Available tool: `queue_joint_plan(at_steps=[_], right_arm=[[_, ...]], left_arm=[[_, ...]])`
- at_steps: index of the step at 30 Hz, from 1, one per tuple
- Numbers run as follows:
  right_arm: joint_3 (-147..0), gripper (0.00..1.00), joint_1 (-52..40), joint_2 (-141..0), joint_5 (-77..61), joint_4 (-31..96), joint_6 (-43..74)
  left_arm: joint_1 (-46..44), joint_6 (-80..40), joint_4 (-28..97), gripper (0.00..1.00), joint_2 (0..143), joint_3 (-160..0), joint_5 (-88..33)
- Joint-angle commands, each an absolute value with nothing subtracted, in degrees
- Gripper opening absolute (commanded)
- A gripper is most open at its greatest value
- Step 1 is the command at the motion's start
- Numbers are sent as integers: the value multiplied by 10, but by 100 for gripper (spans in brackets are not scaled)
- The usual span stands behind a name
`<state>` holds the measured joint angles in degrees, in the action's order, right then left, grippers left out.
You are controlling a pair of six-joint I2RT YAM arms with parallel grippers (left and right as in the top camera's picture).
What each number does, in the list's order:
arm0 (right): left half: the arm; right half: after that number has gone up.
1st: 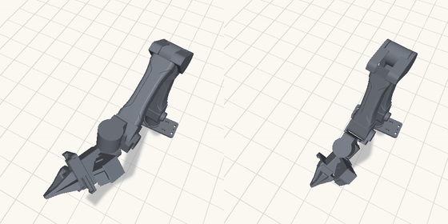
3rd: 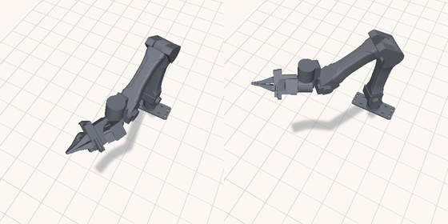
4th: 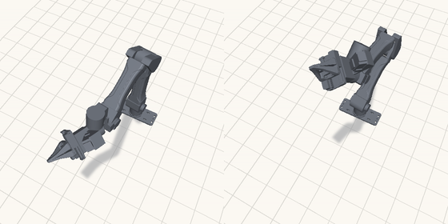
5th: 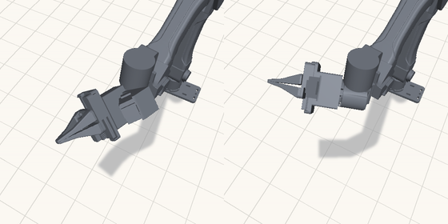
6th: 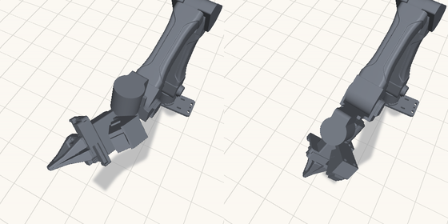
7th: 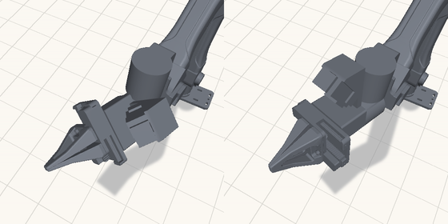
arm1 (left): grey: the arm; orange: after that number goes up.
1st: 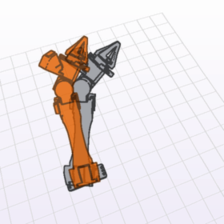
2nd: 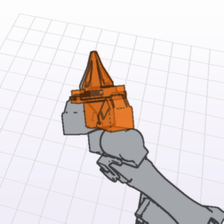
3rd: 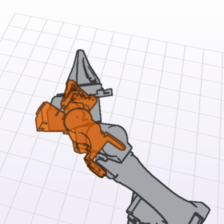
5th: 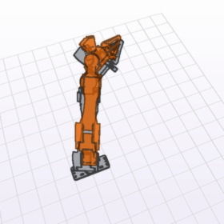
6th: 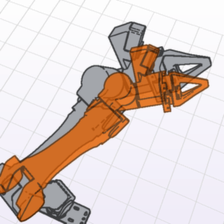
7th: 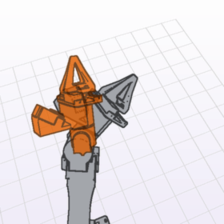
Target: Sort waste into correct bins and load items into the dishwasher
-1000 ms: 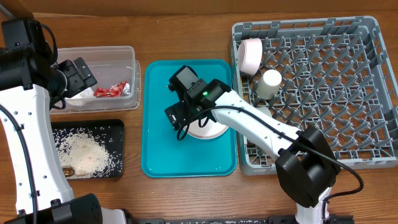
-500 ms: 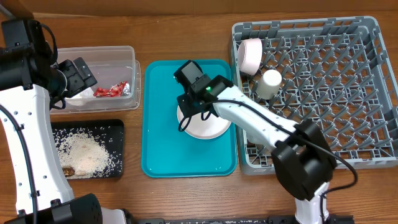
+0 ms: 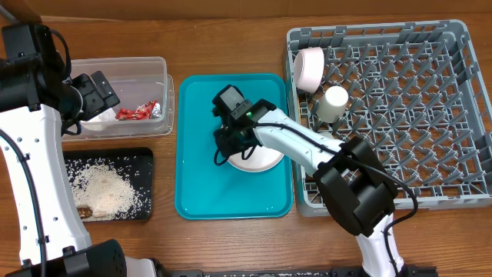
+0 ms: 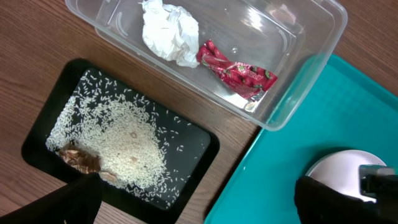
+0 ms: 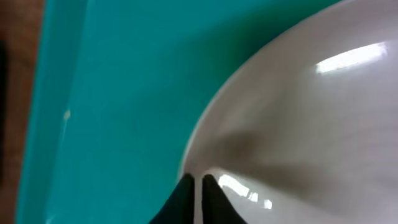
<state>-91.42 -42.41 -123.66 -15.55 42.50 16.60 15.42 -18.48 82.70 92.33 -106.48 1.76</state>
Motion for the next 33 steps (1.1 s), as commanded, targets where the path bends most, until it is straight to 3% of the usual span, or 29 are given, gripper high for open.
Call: queue_joint_plan(at_steps=[1,20,30,33], right_arm=[[-914,13,-441,-1236,-259,422,168],[-915,24,-530,-1236,-294,404,194],[-1007,34,-393,-1217,-293,473,165],[-1038,46,-336,-1216,-292,500,164]], left_arm=[[154,-193,825,100,926,-1065,15],[154,-193,825,100,926,-1065,15],[154,-193,825,100,926,-1065,15],[154,-193,825,100,926,-1065,15]])
